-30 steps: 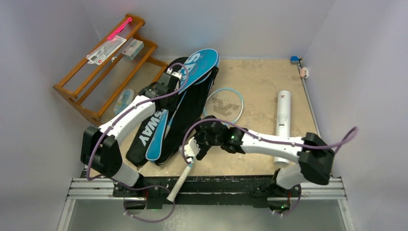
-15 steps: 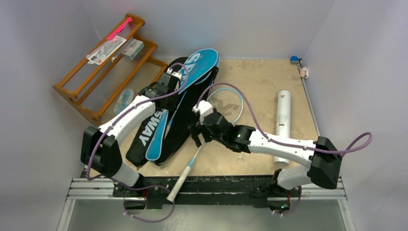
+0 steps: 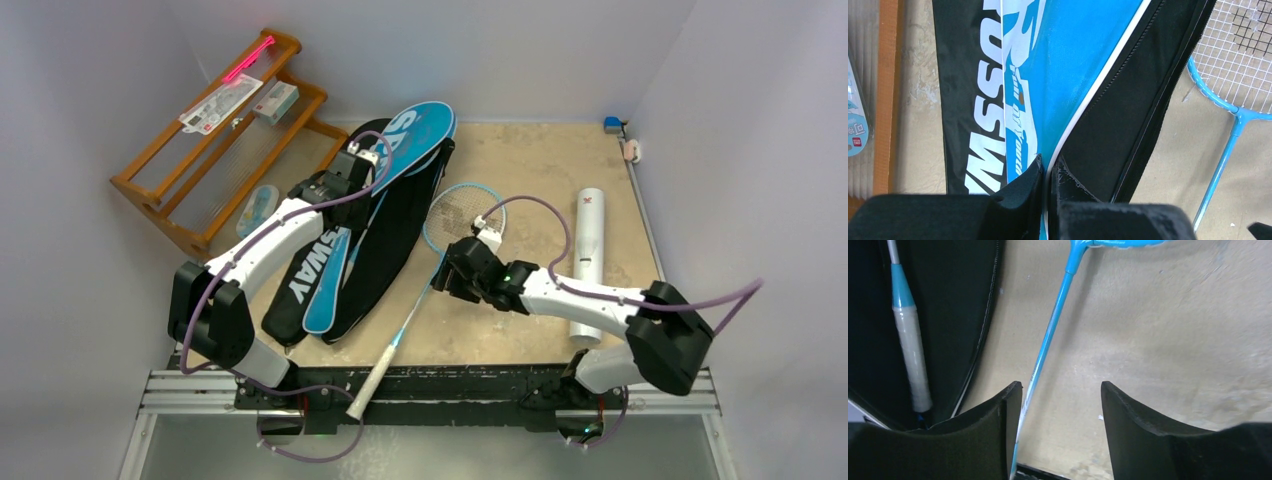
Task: Pack up the badminton gear
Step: Pick up the racket from the center of the board, then place the racket in the racket bag.
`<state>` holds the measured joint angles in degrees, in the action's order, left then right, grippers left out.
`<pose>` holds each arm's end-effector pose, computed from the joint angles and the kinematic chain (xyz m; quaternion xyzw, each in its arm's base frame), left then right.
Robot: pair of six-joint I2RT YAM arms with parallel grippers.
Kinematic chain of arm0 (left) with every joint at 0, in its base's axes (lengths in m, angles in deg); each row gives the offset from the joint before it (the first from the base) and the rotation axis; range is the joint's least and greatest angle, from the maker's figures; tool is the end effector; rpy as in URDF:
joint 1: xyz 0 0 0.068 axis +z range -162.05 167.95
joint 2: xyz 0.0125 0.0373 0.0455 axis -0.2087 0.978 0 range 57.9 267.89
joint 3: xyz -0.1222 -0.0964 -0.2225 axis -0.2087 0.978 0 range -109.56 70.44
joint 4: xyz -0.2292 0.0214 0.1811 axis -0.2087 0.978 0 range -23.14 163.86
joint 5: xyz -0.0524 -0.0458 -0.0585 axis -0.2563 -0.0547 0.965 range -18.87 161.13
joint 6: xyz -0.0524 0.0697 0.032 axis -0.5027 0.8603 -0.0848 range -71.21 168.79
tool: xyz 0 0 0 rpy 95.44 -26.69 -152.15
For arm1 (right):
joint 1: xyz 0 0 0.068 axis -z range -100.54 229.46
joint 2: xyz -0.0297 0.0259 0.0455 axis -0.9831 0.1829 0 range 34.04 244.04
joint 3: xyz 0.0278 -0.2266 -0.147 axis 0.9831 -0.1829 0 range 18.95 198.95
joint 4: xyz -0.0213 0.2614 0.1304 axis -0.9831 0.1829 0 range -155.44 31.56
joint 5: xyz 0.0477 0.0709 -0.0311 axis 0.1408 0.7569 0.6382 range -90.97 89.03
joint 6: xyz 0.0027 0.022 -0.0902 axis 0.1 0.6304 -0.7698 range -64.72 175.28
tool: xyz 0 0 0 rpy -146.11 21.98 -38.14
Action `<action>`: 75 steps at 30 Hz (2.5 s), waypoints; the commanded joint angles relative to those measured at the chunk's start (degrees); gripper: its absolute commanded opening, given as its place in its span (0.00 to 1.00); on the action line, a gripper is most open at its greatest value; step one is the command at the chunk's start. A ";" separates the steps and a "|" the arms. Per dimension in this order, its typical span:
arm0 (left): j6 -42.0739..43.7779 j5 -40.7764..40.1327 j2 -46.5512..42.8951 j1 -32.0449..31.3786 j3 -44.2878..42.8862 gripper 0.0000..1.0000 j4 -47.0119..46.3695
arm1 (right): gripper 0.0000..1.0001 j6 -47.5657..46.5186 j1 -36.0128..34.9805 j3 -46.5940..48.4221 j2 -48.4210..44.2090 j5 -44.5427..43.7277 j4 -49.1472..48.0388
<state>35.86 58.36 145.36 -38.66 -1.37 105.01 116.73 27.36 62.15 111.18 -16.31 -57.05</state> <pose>0.3520 -0.1557 0.2331 0.0782 0.9420 -0.0049 0.3263 0.2265 0.2549 0.1599 0.1277 0.8991 0.2682 0.3216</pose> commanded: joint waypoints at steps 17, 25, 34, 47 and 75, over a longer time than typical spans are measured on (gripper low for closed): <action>-0.52 0.82 0.95 0.86 -2.37 0.00 -1.24 | 0.44 20.03 1.91 5.62 16.15 2.63 -8.60; 0.21 3.58 1.00 0.78 -2.41 0.00 -1.65 | 0.00 19.43 2.88 3.37 10.65 0.60 -5.87; 0.71 5.70 1.39 0.81 -2.58 0.00 -1.55 | 0.00 20.58 2.93 -0.46 -5.12 -7.50 9.29; 1.56 10.87 -0.38 0.77 -2.07 0.00 -3.74 | 0.00 0.98 2.88 3.76 -7.20 7.94 5.00; 5.72 28.45 -1.05 -3.10 -1.32 0.00 -5.48 | 0.00 -5.88 3.38 20.01 15.70 17.88 0.14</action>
<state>39.58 80.48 145.92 -40.34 -1.46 102.19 114.06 30.23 76.64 125.41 0.74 -56.24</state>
